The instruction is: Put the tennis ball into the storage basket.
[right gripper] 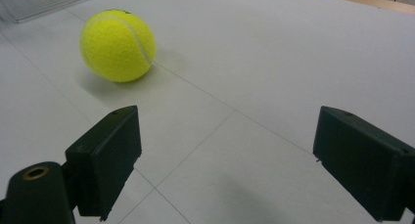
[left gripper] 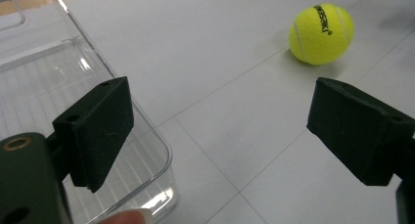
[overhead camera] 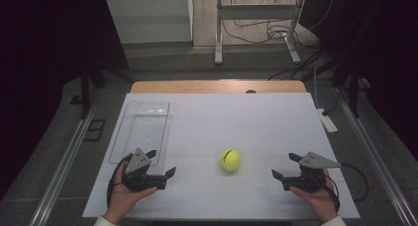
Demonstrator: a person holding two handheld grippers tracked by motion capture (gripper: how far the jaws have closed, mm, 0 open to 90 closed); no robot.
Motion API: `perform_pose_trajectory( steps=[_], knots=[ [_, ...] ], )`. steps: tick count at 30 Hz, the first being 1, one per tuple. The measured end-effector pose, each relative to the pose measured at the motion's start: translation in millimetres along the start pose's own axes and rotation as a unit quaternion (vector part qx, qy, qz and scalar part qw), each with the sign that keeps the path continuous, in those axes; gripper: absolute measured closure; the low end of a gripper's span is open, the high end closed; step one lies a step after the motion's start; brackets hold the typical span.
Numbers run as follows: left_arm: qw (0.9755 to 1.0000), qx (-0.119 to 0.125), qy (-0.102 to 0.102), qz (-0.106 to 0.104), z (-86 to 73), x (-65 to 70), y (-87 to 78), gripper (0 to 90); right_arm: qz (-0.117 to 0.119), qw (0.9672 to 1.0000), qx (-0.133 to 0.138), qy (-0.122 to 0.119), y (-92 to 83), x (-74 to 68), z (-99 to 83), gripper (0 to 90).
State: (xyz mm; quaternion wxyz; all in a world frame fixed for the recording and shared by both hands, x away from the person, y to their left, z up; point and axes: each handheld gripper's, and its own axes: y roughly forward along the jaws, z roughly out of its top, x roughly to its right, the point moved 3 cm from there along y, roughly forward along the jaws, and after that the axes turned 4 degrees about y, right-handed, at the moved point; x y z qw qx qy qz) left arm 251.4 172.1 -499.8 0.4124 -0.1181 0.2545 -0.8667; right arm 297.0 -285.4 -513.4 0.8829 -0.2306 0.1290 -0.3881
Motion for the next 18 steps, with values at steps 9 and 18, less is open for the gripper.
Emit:
perform_pose_trajectory(
  steps=[9,18],
  knots=[
    [0.9999,-0.005,0.007,-0.013,9.1,2.7,3.8,11.0,0.001,1.0,-0.001,0.0,0.7,0.2,-0.5,11.1],
    [0.9995,-0.013,0.012,-0.028,15.8,5.5,8.9,10.9,-0.002,1.0,-0.005,-0.001,1.5,0.5,-1.0,11.0]
  ],
)
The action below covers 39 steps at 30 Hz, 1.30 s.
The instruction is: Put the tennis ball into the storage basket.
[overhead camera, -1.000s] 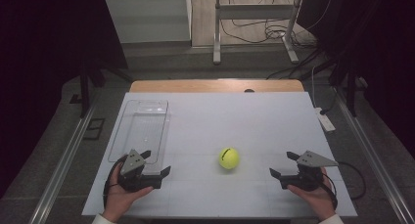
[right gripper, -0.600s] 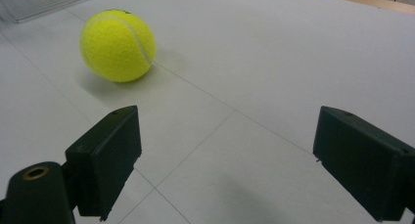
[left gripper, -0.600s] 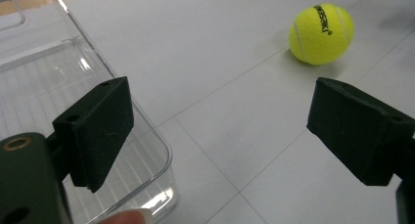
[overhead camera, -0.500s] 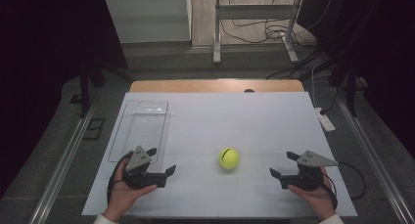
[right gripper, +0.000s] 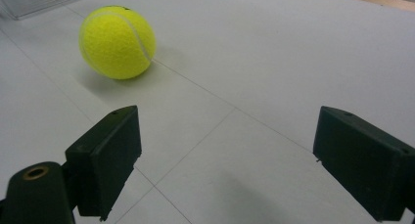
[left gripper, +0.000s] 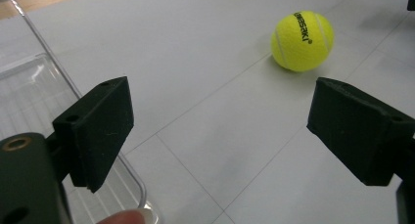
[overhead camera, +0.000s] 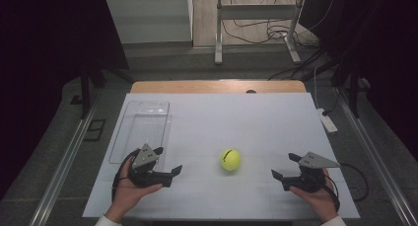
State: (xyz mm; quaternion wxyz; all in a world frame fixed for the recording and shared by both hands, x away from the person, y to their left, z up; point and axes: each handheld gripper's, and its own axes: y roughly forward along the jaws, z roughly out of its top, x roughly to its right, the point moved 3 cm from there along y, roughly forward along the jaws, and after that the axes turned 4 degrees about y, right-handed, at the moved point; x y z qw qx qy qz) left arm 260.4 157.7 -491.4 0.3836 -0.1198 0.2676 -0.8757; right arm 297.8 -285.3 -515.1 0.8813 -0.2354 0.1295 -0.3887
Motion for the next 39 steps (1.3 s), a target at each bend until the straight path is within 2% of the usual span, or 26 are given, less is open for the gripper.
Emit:
perform_pose_trajectory(
  steps=[22,39],
  knots=[
    [0.9996,-0.015,0.011,-0.02,13.4,7.2,14.0,10.9,0.001,1.0,-0.001,0.0,0.2,0.2,-0.3,11.1],
    [0.9983,-0.033,0.02,-0.044,27.6,14.2,31.0,10.4,0.002,1.0,-0.002,-0.001,0.6,-0.1,-0.3,11.1]
  ],
)
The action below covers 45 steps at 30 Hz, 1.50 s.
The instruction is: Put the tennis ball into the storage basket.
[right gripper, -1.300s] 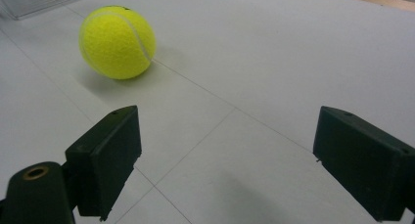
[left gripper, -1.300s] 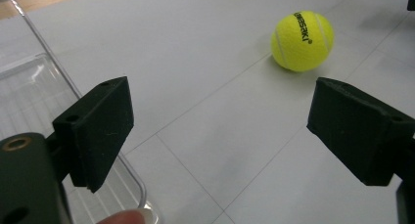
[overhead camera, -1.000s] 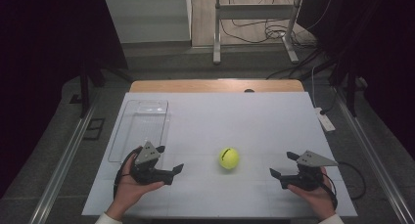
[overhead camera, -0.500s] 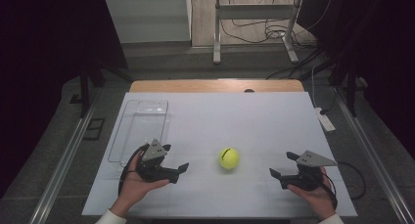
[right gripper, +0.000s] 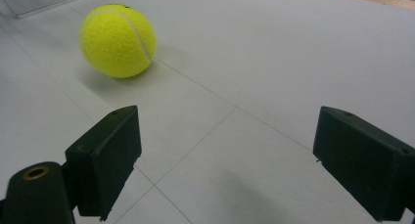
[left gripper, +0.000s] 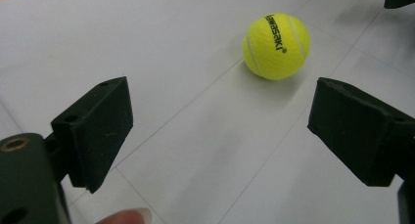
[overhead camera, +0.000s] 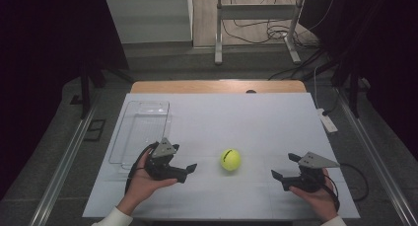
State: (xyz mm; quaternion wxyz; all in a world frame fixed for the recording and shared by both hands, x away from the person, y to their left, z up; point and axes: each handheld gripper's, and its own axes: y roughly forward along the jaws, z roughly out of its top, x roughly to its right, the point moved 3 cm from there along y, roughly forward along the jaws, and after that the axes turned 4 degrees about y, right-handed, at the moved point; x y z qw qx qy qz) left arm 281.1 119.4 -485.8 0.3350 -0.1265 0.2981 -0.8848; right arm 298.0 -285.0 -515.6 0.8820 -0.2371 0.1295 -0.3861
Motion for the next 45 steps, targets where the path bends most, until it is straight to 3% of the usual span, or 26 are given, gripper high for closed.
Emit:
perform_pose_trajectory(
  steps=[31,45],
  knots=[
    [0.9996,-0.005,0.0,-0.027,22.4,4.2,20.0,10.0,0.0,1.0,-0.004,-0.001,1.3,0.1,-0.8,11.1],
    [0.9988,-0.006,0.015,-0.045,36.8,11.3,30.5,9.6,-0.001,1.0,-0.004,-0.001,1.4,0.1,-1.0,11.1]
  ],
)
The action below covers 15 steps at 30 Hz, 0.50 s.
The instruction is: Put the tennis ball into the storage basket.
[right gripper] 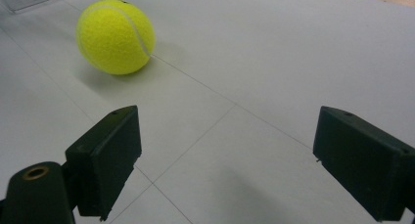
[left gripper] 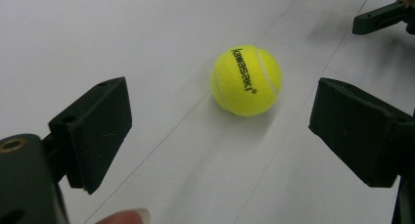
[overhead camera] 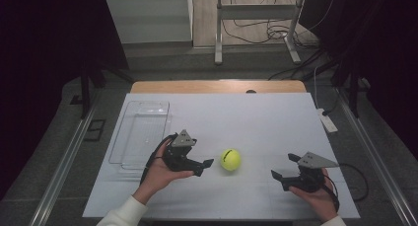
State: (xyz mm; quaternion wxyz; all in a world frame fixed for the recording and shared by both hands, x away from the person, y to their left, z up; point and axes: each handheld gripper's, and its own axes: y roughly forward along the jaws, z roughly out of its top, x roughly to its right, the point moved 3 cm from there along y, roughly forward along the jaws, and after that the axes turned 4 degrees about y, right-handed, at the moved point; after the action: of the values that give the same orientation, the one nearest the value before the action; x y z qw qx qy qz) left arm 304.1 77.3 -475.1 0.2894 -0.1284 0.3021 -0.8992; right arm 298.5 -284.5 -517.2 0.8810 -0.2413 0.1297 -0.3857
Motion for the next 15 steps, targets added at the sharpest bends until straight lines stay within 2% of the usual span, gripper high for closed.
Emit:
perform_pose_trajectory(
  steps=[15],
  knots=[
    [0.9999,-0.005,0.009,-0.01,11.6,4.1,10.2,9.4,0.0,1.0,0.0,0.0,0.1,0.0,-0.1,11.0]
  ],
)
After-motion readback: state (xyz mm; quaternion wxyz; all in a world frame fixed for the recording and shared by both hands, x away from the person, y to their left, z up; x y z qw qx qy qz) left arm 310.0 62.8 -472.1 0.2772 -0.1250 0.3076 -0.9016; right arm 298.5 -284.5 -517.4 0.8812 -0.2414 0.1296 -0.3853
